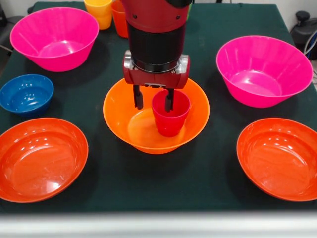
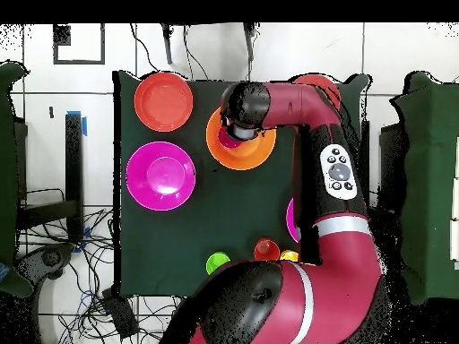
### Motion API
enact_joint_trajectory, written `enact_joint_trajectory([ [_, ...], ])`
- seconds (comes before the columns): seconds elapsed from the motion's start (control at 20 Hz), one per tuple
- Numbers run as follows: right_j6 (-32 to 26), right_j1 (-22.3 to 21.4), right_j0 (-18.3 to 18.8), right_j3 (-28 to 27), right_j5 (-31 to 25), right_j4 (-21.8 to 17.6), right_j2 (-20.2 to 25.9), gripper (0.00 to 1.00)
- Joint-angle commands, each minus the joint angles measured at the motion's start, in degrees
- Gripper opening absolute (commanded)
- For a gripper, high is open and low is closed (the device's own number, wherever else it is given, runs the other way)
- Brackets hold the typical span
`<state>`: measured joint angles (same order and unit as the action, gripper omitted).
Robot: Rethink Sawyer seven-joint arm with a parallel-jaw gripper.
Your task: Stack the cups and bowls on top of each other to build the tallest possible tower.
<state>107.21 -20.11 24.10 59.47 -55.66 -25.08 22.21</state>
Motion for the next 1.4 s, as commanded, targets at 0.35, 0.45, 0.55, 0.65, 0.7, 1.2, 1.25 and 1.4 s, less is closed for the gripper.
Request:
enact_joint_trajectory([
  [0.35,-1.85,2.25,-1.59,5.92,3.13,-1.57,-0.34,1.0],
  [0.45,-2.03,2.2,-1.58,5.78,2.56,-1.59,-0.44,1.0],
  [0.55,-2.07,2.17,-1.53,5.92,2.65,-1.67,-0.54,1.0],
  [0.65,-2.26,2.33,-1.56,5.72,2.53,-1.8,-0.58,1.0],
  [0.7,-2.29,2.34,-1.53,5.8,2.66,-1.84,-0.58,1.0],
  [1.2,-3.42,2.02,-1.09,5.83,2.98,-2.82,-1.12,1.0],
  [1.25,-3.51,2.07,-1.01,5.84,3.1,-2.92,-1.16,1.0],
  [1.4,-4.0,2.16,-1.12,5.55,2.57,-3.15,-1.25,1.0],
])
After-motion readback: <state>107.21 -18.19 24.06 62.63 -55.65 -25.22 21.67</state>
